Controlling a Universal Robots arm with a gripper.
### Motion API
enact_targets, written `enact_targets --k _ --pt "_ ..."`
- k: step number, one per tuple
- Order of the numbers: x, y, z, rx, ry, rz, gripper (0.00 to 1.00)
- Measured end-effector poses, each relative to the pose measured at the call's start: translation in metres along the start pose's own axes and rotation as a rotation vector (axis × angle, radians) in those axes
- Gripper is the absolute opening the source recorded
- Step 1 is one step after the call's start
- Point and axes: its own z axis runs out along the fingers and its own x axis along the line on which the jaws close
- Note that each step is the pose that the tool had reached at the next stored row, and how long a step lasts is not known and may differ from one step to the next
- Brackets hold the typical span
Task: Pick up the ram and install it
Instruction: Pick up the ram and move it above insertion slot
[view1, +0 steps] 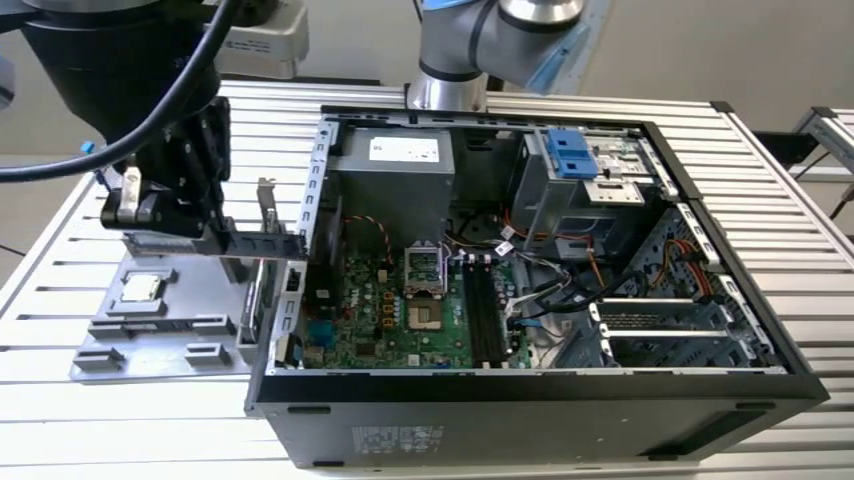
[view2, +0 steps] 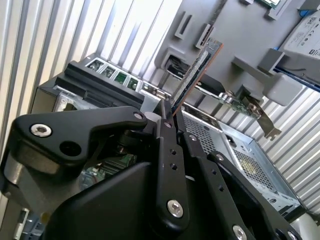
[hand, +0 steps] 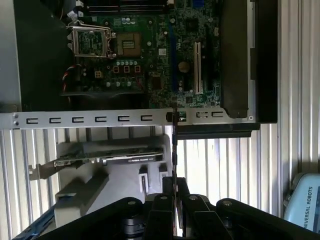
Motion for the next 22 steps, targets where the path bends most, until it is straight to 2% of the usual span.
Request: enact_targets --k 10,22 --pt "0.0014 0.0240 0.0019 0.0000 0.0000 0.000 0.00" --pt "0.0034 0.0580 0.0040 -0.0001 0.0001 -0.002 0.00"
